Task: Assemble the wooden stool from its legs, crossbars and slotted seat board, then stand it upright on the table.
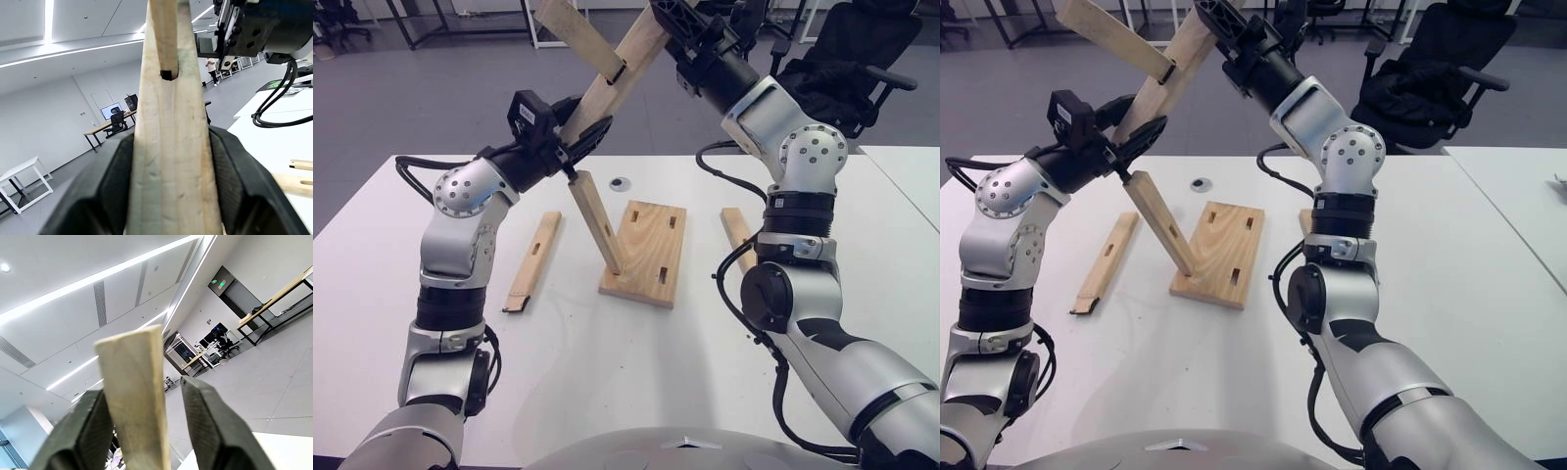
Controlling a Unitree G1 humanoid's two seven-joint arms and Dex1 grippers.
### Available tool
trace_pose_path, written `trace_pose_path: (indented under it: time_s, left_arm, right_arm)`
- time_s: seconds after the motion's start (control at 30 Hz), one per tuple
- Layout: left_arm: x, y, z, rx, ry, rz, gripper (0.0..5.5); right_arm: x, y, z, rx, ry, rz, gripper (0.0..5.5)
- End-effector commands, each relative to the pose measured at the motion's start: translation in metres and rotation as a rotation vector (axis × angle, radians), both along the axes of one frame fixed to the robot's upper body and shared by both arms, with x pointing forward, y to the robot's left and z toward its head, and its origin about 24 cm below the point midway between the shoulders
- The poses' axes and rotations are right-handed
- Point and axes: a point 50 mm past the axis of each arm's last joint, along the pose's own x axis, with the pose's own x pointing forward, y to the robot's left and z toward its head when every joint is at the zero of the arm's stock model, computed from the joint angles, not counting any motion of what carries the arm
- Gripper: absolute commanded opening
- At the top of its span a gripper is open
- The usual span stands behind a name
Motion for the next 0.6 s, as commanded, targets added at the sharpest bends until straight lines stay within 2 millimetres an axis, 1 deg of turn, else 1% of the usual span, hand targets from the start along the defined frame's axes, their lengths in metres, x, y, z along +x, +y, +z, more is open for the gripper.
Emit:
trace_pose_path:
  time_s: [0.03, 0.13, 0.17, 0.2, 0.23, 0.33, 0.37, 0.4, 0.43, 0.47, 0.5, 0.53, 0.57, 0.6]
  left_arm:
    - [0.0, -0.002, 0.005, 0.06, -0.041, -0.011, 2.08]
    - [0.001, -0.001, 0.004, 0.071, -0.039, -0.012, 2.08]
    - [0.001, -0.001, 0.004, 0.075, -0.036, -0.012, 2.08]
    - [0.003, 0.0, 0.004, 0.073, -0.034, -0.003, 2.44]
    - [0.004, 0.0, 0.004, 0.07, -0.032, 0.004, 2.54]
    - [0.01, 0.004, 0.008, 0.039, -0.037, 0.048, 3.15]
    - [0.013, 0.007, 0.01, 0.012, -0.038, 0.077, 3.3]
    - [0.015, 0.011, 0.012, -0.015, -0.038, 0.105, 3.5]
    - [0.018, 0.018, 0.014, -0.031, -0.046, 0.148, 3.69]
    - [0.019, 0.028, 0.015, -0.049, -0.041, 0.197, 3.95]
    - [0.019, 0.04, 0.01, -0.051, -0.015, 0.242, 4.03]
    - [0.019, 0.05, 0.003, -0.034, 0.011, 0.285, 4.27]
    - [0.018, 0.059, -0.008, -0.018, 0.055, 0.32, 4.5]
    - [0.016, 0.064, -0.02, -0.003, 0.104, 0.34, 4.66]
  right_arm:
    - [0.0, -0.009, -0.004, -0.019, 0.017, -0.019, 1.58]
    - [0.0, -0.013, -0.007, -0.009, 0.026, -0.036, 1.04]
    - [0.0, -0.015, -0.007, -0.001, 0.028, -0.048, 1.03]
    - [0.0, -0.017, -0.008, 0.013, 0.026, -0.067, 1.03]
    - [0.001, -0.02, -0.008, 0.028, 0.026, -0.087, 1.02]
    - [0.001, -0.032, -0.011, 0.093, 0.037, -0.154, 1.01]
    - [0.002, -0.04, -0.015, 0.107, 0.055, -0.21, 1.01]
    - [0.003, -0.047, -0.02, 0.102, 0.069, -0.27, 1.01]
    - [0.003, -0.057, -0.03, 0.094, 0.098, -0.338, 1.01]
    - [0.003, -0.07, -0.042, 0.086, 0.138, -0.421, 1.01]
    - [0.002, -0.086, -0.057, 0.083, 0.19, -0.508, 1.01]
    - [-0.001, -0.1, -0.069, 0.086, 0.236, -0.577, 1.01]
    - [-0.006, -0.113, -0.083, 0.048, 0.27, -0.656, 1.01]
    - [-0.01, -0.122, -0.094, 0.0, 0.289, -0.715, 1.01]
